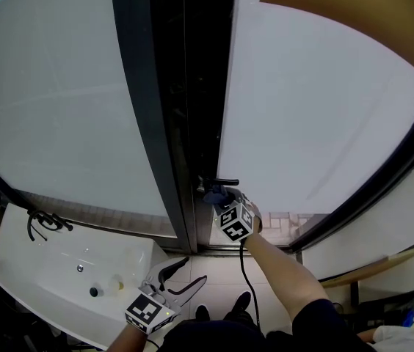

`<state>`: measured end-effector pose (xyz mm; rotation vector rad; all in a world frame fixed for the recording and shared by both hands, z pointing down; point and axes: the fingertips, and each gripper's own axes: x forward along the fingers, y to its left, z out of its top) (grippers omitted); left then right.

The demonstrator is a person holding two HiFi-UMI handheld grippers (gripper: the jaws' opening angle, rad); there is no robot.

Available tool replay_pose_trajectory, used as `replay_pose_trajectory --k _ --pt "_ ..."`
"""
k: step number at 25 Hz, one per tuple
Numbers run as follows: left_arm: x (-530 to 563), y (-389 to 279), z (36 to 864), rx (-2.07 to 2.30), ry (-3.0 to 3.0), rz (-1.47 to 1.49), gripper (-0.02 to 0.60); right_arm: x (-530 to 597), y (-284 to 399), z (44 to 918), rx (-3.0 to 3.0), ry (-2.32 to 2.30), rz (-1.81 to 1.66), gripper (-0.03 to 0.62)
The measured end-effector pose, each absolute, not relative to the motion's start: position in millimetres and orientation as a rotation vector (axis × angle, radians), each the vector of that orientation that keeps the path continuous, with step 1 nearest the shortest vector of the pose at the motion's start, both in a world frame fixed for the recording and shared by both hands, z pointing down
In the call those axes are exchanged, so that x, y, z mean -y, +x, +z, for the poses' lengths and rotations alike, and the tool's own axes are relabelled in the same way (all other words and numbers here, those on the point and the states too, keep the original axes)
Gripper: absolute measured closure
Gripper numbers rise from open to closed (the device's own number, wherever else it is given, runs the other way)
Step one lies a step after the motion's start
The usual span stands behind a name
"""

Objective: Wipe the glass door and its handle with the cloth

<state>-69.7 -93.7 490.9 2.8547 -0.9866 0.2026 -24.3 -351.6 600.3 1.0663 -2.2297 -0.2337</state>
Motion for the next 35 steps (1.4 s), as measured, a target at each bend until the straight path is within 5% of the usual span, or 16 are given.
replay_pose_trajectory --k 5,16,29,35 --pt "94 -68 490 0.975 2.852 0.196 0.347 339 -6 627 2.247 1.068 -0.052 0.465" --pt "92 -75 492 1.03 2.812 0.22 0.347 351 -77 630 2.381 0.982 0.05 0.465" --pt "91 -77 498 1.025 2.805 0.216 0.347 382 0 596 2.409 1.297 0.147 0.468" --pt "91 -70 497 0.991 2.823 0.213 0.347 347 -22 627 2.422 1.103 0.254 0.468"
